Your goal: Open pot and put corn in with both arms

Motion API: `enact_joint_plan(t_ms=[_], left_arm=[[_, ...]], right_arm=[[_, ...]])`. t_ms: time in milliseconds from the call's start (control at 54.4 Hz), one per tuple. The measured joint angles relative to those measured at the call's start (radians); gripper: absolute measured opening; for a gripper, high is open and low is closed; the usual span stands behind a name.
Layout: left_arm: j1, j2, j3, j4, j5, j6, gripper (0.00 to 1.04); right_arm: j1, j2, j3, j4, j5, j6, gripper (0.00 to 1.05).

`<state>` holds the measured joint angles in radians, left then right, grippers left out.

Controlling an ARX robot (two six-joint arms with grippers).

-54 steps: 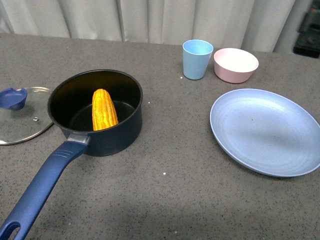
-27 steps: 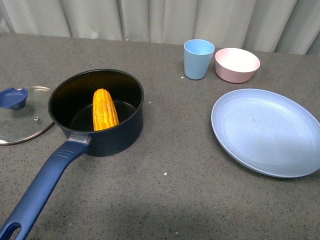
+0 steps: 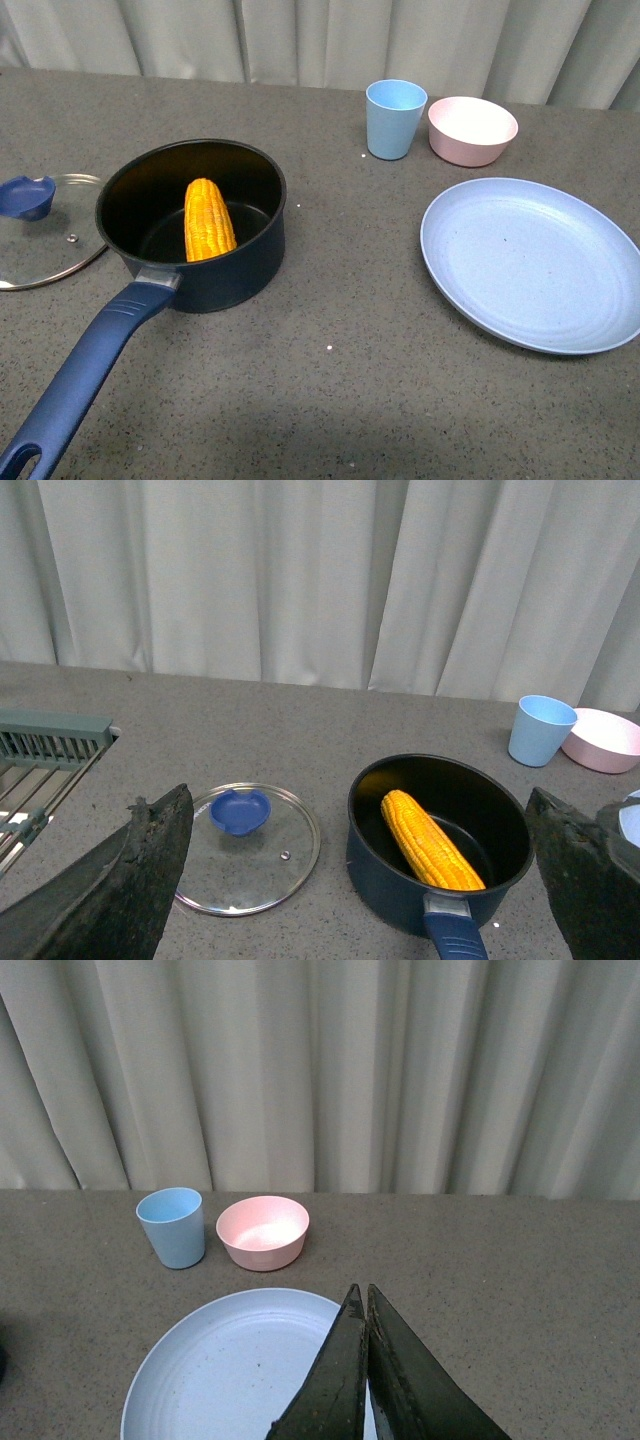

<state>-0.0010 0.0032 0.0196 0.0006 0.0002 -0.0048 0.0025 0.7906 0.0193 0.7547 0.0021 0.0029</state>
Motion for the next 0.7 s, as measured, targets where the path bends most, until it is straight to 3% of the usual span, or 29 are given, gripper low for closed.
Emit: enact_joint_plan(t_ms=[699], left_arm=[[0.000,0.000,0.000,0.000,0.000,0.000,0.98]], right_arm=[[0.000,-0.393,-0.014,-0.356,-0.001,0.000,0.01]])
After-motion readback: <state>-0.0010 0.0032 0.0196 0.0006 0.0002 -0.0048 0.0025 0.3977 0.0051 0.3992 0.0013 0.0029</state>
